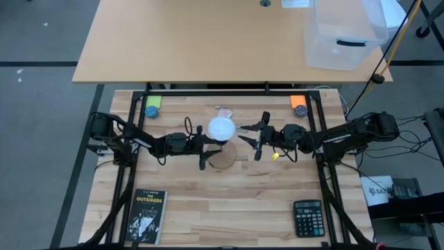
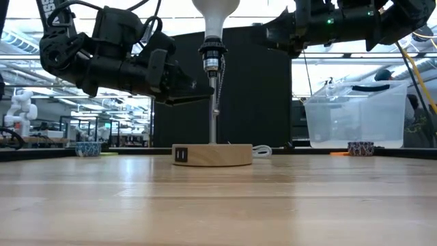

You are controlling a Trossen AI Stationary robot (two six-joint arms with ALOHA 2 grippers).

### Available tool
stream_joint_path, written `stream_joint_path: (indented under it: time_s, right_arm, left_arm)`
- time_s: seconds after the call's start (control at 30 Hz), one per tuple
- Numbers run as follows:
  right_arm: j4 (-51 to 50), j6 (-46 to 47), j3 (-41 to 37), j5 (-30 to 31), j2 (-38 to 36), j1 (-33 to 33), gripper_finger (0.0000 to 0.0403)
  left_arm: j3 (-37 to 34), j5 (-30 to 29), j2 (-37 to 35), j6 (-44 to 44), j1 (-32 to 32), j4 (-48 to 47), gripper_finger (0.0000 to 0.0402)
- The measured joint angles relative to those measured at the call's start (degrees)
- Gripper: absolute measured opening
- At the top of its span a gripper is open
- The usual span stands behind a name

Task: Screw lightbulb
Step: Remove the lightbulb from the lamp

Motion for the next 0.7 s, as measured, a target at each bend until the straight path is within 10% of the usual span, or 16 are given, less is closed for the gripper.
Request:
stream_joint_path:
  time_s: [0.7]
  right_arm:
    - [0.9,0.0,0.0,0.9,0.0,0.0,0.0157]
  left_arm:
    - [1.6,-0.4,0.0,0.2,1.0,0.3,0.0179]
